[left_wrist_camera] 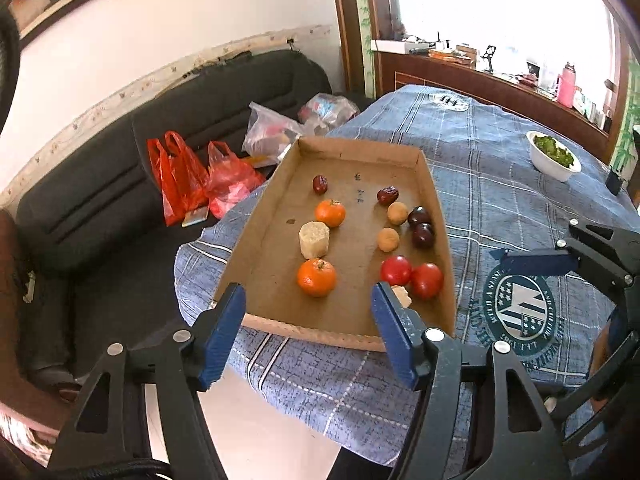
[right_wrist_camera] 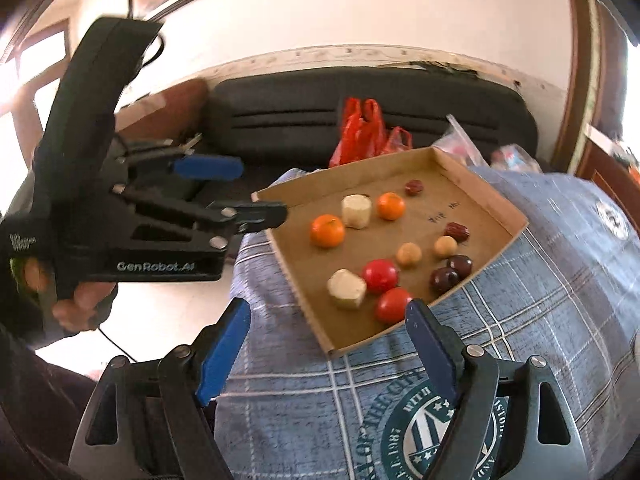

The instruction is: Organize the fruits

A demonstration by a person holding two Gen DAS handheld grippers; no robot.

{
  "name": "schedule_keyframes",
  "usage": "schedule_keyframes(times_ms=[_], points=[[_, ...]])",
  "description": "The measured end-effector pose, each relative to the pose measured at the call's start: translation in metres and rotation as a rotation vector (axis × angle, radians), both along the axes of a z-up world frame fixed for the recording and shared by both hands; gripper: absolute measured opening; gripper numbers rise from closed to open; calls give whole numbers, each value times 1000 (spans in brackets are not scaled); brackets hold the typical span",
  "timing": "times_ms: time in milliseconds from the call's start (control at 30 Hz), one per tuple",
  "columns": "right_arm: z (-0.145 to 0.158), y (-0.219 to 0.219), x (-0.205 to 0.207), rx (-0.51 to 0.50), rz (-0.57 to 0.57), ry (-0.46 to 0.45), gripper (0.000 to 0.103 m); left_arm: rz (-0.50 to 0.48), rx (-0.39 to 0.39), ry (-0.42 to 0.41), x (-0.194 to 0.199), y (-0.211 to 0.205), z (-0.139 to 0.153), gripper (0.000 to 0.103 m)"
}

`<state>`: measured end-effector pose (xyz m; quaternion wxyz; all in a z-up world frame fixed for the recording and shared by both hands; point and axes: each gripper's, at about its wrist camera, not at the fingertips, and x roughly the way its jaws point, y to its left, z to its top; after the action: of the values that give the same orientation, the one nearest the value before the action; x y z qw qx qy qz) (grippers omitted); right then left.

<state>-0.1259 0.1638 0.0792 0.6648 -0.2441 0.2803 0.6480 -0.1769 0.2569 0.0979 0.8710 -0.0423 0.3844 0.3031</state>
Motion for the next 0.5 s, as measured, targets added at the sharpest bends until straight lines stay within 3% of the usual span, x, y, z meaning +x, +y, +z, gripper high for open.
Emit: schedule_keyframes(times_ms=[500], points=[[-13,-13,-11,-58,34,-32,81,2,16,34,-23,-16,-8,66]])
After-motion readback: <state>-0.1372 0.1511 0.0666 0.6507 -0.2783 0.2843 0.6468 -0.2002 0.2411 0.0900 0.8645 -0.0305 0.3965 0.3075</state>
